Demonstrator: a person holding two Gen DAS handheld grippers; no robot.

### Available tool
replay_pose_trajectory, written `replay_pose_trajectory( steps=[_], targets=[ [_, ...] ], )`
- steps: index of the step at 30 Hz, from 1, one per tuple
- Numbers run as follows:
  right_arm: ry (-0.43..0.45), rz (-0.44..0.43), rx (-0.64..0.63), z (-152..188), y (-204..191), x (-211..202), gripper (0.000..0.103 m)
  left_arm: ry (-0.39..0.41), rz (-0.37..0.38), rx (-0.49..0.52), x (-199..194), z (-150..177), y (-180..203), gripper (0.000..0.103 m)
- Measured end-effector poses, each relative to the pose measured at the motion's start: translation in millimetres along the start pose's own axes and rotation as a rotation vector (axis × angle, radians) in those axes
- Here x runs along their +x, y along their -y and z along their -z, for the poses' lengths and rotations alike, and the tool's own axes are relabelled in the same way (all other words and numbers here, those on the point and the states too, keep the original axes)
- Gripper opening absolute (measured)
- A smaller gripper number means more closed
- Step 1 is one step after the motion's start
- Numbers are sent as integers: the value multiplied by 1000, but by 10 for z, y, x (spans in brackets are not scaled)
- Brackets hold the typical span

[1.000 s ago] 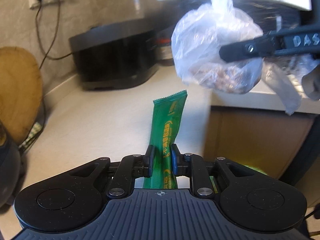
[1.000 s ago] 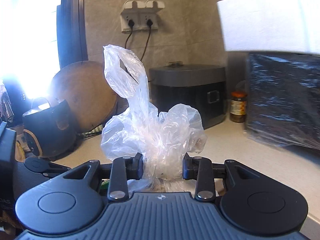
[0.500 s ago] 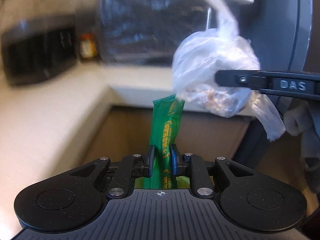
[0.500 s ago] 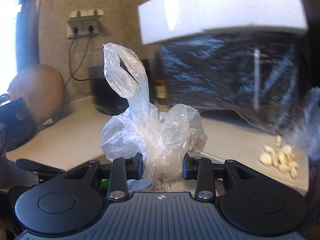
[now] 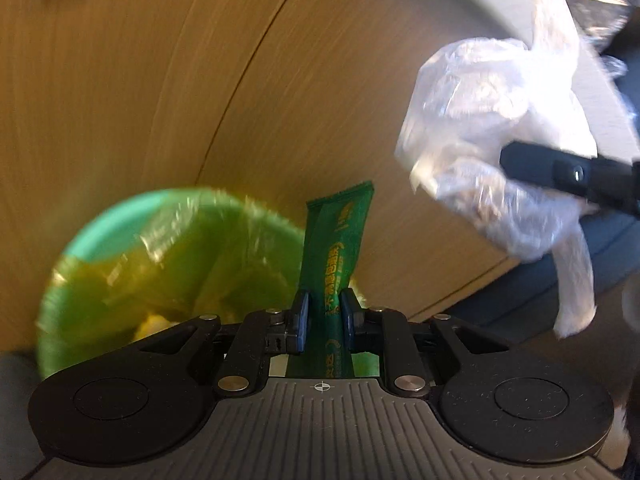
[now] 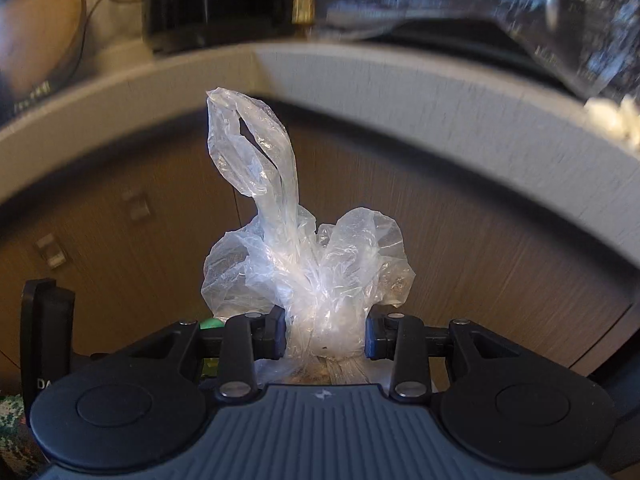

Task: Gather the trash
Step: 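Carry the packet and plastic bag over the bin and open both tools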

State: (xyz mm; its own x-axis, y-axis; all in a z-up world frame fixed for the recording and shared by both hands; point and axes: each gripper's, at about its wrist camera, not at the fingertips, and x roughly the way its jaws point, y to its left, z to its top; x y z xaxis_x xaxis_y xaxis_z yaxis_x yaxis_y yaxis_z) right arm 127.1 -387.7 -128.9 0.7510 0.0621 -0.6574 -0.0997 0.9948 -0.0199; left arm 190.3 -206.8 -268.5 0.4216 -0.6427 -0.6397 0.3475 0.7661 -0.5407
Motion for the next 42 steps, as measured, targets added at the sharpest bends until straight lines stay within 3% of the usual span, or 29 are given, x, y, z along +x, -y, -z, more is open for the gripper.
replay_pose_trajectory(
  steps=[5, 10, 13, 18, 21, 27, 31, 36, 37, 39, 40, 42],
  targets=[
    [-44, -30, 46, 262, 148, 374, 34, 11, -30, -8, 545, 125, -35, 23],
    [-109, -9, 3, 454, 155, 597, 34, -46, -112, -55, 1038, 256, -163, 30],
    [-150, -13, 45, 512, 228, 655, 34, -78, -97, -89, 1143, 266, -232, 31],
    [-187, -20, 146, 506, 401, 730, 34, -99, -48, -146, 1055, 179, -337, 32],
    [-209, -8, 146, 524, 369, 782, 34, -83, -58, -105, 929, 105, -361, 32],
    [-190, 50, 19, 546, 111, 755, 34, 197, -67, -71, 709, 207, -321, 31],
    [-227, 25, 22, 566, 38, 803, 34, 106, -51, -104, 733, 213, -349, 31],
    [-374, -94, 63, 687, 28, 1019, 35, 76, -71, -141, 489, 106, -486, 31],
    [-406, -107, 63, 710, -5, 1068, 37, 78, -75, -145, 419, 94, -500, 31],
    [-448, -110, 50, 740, -43, 1131, 52, 74, -92, -149, 334, 87, -554, 31],
    [-448, -100, 45, 733, -21, 1135, 65, 64, -97, -153, 308, 94, -579, 31],
    [-435, -83, 51, 726, -7, 1129, 72, 35, -100, -167, 267, 103, -624, 31]
  ],
)
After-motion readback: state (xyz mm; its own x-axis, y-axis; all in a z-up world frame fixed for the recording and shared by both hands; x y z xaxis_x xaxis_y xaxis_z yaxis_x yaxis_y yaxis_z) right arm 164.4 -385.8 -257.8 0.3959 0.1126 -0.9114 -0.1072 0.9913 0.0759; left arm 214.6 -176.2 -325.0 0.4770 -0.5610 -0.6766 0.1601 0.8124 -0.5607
